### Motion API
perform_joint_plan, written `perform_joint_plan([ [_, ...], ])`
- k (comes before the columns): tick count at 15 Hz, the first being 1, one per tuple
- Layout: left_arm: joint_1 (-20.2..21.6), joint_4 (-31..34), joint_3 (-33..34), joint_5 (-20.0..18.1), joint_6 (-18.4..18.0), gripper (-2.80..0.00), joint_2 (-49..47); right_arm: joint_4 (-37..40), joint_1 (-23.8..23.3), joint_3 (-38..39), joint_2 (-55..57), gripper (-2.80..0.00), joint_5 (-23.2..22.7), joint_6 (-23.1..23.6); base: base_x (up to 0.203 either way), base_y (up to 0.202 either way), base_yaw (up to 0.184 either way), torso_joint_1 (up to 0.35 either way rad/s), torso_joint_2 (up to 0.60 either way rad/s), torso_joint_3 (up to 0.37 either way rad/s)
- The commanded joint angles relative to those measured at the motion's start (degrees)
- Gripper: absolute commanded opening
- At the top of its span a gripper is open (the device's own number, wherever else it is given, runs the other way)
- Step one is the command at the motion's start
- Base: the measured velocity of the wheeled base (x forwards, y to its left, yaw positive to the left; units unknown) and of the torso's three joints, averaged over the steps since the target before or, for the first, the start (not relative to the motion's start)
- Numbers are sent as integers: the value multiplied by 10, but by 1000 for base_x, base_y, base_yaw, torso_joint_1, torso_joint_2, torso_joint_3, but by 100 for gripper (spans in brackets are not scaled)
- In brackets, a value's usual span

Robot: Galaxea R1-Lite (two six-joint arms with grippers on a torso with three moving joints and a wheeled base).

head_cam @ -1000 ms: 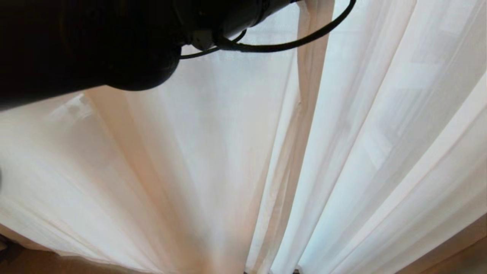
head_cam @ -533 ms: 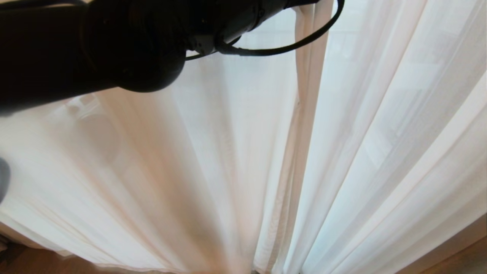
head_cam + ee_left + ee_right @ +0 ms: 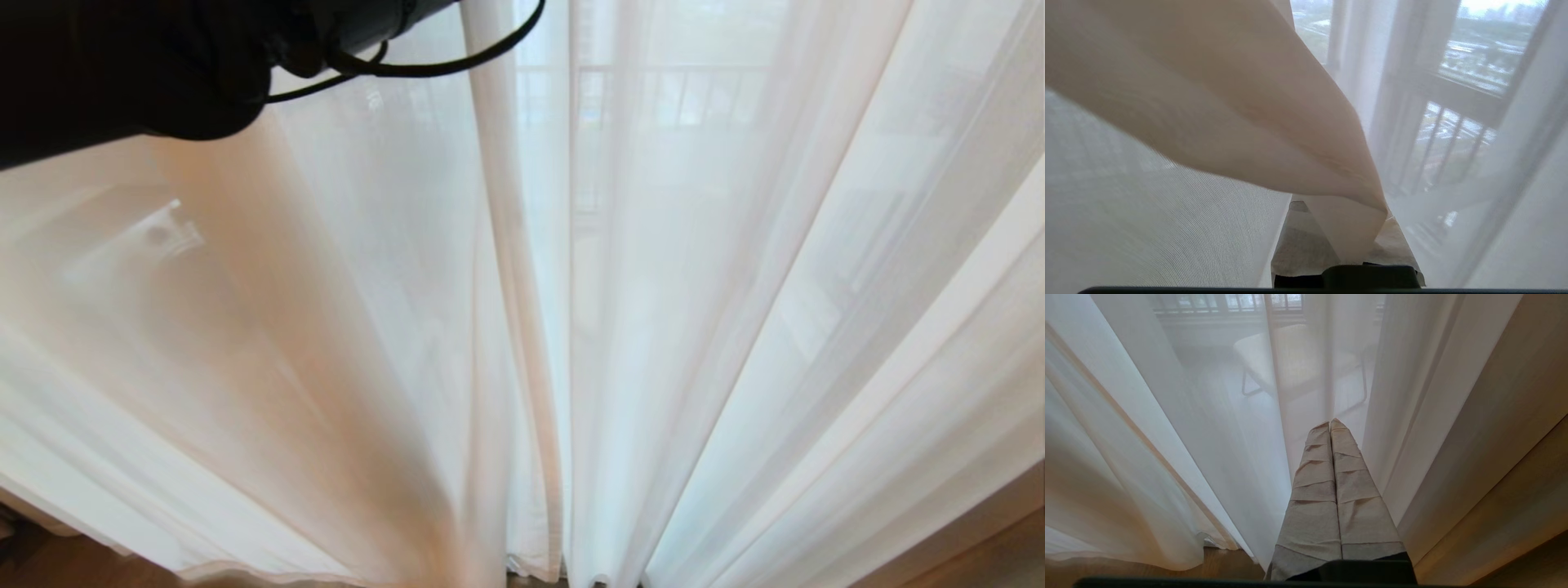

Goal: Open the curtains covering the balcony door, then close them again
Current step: Close the inner curtains on both sides

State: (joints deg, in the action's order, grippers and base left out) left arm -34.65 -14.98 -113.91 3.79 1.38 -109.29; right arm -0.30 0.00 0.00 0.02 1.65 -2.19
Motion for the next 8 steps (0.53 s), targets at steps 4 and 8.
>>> perform_joint_plan([
  [4, 130, -5, 38, 0, 1, -280, 73, 0, 0, 0, 0, -280, 0, 0, 0, 0, 0, 0, 0, 0],
  [8, 186, -8, 124, -1, 1, -280, 109, 0, 0, 0, 0, -280, 0, 0, 0, 0, 0, 0, 0, 0],
])
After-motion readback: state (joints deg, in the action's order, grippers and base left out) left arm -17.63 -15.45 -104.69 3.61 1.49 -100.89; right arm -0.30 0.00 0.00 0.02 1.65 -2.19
